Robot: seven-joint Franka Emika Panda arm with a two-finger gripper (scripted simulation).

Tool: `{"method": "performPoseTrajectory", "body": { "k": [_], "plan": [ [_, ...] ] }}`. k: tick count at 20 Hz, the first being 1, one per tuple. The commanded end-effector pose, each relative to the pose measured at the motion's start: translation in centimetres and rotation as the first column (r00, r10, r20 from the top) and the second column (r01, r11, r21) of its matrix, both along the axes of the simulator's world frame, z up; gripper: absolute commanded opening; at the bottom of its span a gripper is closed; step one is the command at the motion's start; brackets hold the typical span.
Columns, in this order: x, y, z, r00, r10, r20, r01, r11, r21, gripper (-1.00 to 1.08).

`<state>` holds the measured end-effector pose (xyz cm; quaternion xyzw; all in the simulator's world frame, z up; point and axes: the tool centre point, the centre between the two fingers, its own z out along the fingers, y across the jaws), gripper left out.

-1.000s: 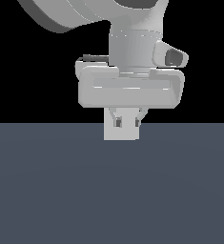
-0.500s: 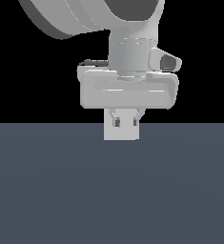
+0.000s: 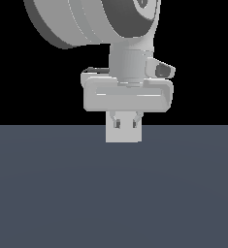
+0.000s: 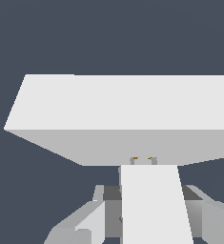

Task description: Plug the charger into the wall socket.

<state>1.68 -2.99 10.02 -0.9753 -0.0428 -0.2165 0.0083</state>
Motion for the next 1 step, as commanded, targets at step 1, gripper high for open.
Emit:
{"method": "performPoseTrajectory", "body": {
  "k": [1],
  "plan": [
    [0.22, -0.01, 0.01, 1.0, 0.0, 0.0, 0.0, 1.0, 0.0, -1.0]
  ]
}}
